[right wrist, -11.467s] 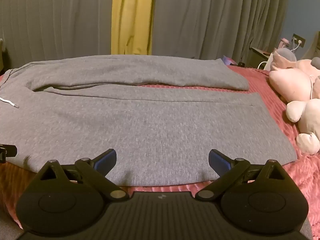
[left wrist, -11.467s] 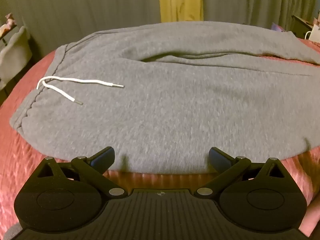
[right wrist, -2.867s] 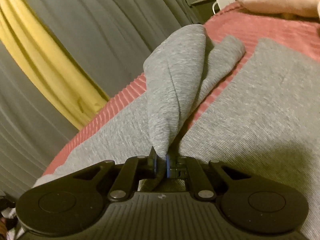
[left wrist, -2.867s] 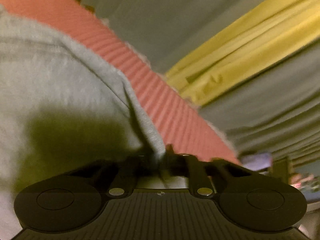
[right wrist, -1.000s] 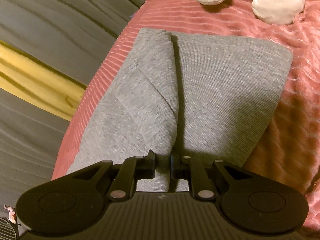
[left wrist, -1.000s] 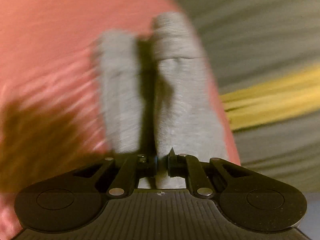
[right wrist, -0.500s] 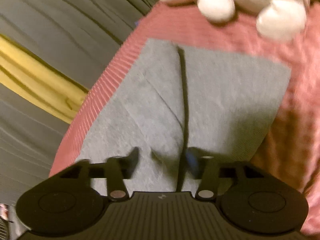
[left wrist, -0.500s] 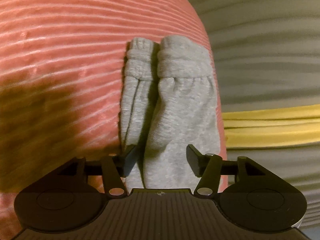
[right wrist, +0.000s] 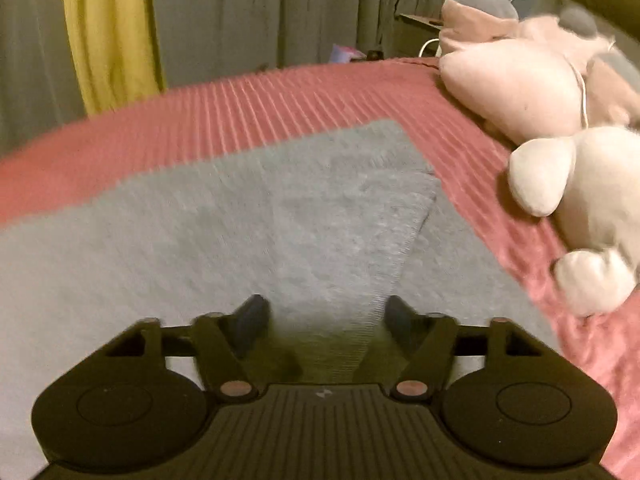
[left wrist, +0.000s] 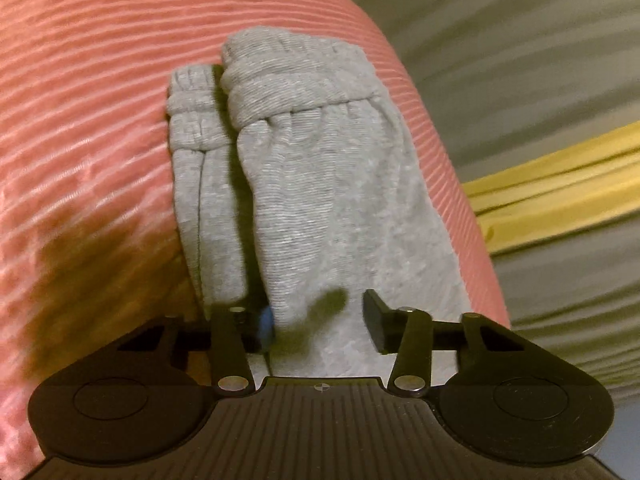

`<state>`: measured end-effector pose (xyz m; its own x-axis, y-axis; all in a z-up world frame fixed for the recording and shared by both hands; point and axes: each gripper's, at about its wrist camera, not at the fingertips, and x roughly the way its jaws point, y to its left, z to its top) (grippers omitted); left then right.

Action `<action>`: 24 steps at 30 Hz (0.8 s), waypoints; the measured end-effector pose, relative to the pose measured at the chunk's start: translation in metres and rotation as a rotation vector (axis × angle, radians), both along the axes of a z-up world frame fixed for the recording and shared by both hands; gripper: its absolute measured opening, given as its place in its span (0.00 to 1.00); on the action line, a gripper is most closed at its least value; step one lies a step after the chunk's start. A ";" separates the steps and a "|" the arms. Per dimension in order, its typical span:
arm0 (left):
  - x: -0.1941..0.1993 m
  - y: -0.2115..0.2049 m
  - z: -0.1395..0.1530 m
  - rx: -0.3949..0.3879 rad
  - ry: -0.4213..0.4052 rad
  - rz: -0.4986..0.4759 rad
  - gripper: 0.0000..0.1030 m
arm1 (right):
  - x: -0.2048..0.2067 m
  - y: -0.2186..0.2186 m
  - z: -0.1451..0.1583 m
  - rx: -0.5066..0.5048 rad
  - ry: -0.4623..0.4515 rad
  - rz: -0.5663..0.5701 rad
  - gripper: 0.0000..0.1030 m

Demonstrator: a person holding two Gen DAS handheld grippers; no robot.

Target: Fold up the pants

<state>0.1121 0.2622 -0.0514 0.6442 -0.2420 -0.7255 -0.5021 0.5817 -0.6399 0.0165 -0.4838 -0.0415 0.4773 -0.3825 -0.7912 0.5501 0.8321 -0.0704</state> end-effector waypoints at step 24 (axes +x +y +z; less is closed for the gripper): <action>-0.043 0.013 0.048 0.059 -0.123 -0.041 0.65 | -0.102 -0.058 0.028 0.455 -0.418 -0.166 0.88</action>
<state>0.0686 0.2757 -0.0029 0.7193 -0.2293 -0.6557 -0.3971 0.6388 -0.6590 -0.0857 -0.5414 -0.0140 0.7438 -0.1473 -0.6519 0.5788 0.6296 0.5182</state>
